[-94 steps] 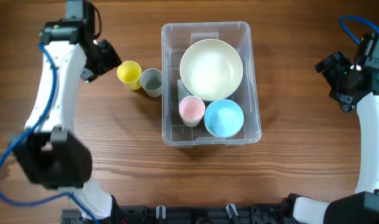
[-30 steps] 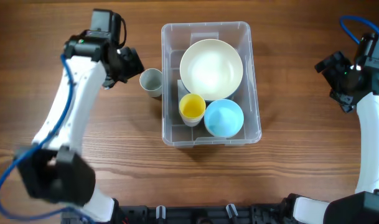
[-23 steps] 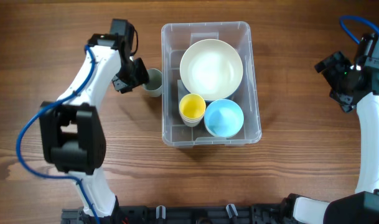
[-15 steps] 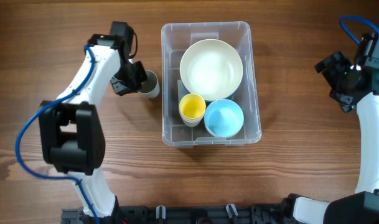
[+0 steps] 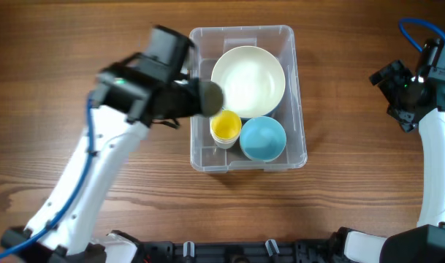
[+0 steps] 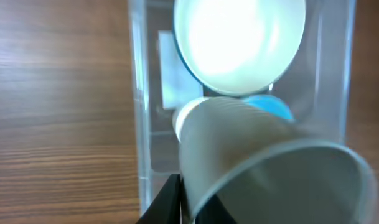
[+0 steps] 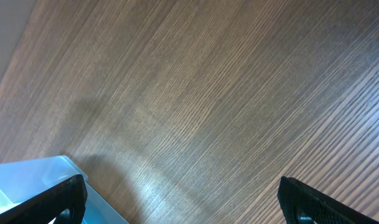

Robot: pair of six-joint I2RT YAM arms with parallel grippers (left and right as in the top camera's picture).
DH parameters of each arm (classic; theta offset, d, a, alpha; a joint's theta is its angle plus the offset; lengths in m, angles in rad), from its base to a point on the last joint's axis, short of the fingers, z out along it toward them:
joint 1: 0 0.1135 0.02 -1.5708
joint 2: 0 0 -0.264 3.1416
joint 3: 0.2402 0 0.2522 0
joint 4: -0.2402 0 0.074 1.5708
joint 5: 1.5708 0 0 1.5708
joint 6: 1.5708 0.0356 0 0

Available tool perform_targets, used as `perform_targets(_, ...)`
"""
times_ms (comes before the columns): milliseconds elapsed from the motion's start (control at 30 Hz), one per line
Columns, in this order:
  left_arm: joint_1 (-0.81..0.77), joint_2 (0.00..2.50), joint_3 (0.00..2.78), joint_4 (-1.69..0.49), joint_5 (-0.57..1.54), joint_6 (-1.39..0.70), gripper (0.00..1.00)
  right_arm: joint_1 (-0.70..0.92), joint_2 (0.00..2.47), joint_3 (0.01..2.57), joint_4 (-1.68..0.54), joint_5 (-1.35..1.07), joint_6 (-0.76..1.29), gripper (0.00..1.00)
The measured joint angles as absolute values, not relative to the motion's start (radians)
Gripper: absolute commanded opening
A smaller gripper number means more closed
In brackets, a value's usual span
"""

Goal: Pack container

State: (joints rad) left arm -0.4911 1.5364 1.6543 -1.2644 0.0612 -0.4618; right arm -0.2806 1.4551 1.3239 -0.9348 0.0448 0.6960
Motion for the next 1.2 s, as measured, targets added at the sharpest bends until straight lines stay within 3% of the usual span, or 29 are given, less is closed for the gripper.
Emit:
perform_targets(267, -0.589, 1.678, 1.546, -1.161, 0.004, -0.514, 0.16, -0.281, 1.455, 1.324, -0.935, 0.045, 0.696, 1.00)
perform_targets(467, -0.589, 1.720, 1.544, -1.131, 0.006, -0.527, 0.60, -0.281, 1.455, 1.324, -0.934, 0.045, 0.696, 1.00)
perform_targets(533, -0.589, 1.708, 1.544, -1.144, 0.006, -0.527, 1.00, -0.281, 1.455, 1.324, -0.935, 0.045, 0.696, 0.99)
perform_targets(767, -0.589, 1.485, 1.584, -1.130, -0.017, -0.533, 1.00, -0.281, 1.455, 1.324, -0.935, 0.045, 0.696, 1.00)
perform_targets(1200, -0.589, 1.048, 1.596, -1.271, -0.353, -0.370, 1.00, -0.281, 1.455, 1.324, -0.935, 0.045, 0.696, 1.00)
